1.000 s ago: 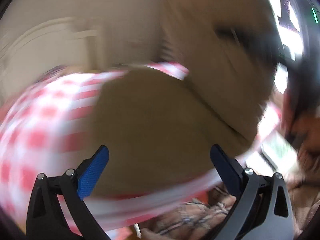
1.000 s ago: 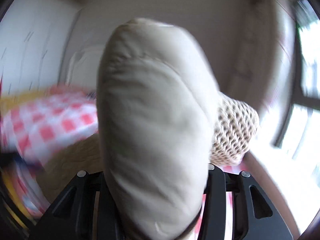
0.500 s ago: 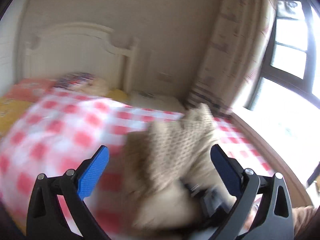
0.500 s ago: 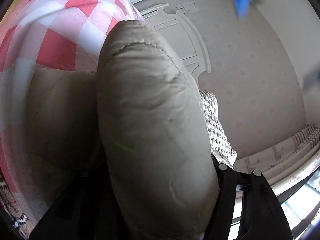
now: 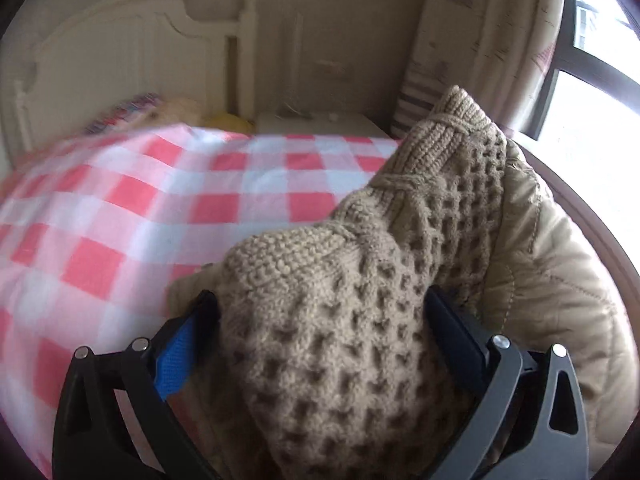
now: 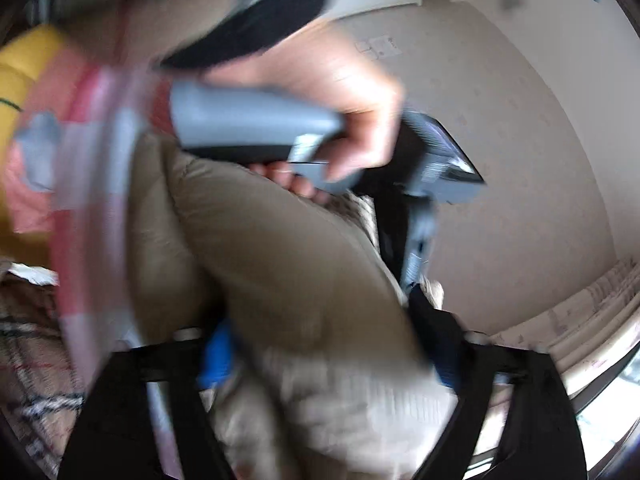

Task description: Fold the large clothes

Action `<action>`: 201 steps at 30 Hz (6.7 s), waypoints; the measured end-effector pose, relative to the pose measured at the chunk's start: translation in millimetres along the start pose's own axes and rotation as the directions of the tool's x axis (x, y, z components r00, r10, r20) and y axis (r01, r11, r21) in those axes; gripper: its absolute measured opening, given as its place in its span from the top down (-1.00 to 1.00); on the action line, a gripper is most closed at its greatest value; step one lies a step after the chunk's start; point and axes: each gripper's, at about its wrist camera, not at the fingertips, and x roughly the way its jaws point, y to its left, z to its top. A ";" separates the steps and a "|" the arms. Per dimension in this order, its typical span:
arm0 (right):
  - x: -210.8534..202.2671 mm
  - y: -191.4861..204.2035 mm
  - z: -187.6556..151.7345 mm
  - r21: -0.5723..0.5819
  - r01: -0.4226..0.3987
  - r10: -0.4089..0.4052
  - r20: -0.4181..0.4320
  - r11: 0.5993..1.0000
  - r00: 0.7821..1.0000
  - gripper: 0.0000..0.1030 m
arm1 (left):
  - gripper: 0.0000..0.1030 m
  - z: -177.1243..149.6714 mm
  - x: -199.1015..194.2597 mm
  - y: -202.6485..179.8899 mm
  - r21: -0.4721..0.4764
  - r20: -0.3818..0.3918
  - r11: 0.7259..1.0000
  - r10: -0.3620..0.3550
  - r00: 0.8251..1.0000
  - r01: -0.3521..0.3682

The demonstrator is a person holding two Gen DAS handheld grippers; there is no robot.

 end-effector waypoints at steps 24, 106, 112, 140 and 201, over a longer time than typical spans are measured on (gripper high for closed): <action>299.2 -187.2 -93.1 0.849 -0.272 0.706 -0.155 0.453 0.691 -0.23 | -0.96 -14.4 -31.8 5.9 -0.052 0.080 0.981 0.190 0.979 -0.186; 97.7 -182.3 -156.7 0.926 -0.372 0.673 0.233 0.067 0.702 -0.91 | -0.96 -50.2 -86.0 19.7 -0.259 -0.047 0.965 0.025 0.999 -0.036; 93.5 -168.2 -173.7 0.922 -0.385 0.687 0.306 -0.041 0.659 -0.91 | -0.96 -82.7 -98.3 22.2 -0.313 -0.076 0.949 -0.050 0.996 0.023; 214.7 -234.8 -285.7 0.988 -0.089 0.588 0.148 -0.128 0.796 -0.91 | -0.96 53.6 95.3 -40.7 -0.373 -0.180 0.924 -0.163 0.970 0.086; -29.5 -175.0 -232.9 0.959 0.085 0.130 -0.124 0.271 0.984 -0.91 | -0.96 -103.6 -167.6 -209.2 -0.075 0.253 0.957 0.289 0.923 -0.279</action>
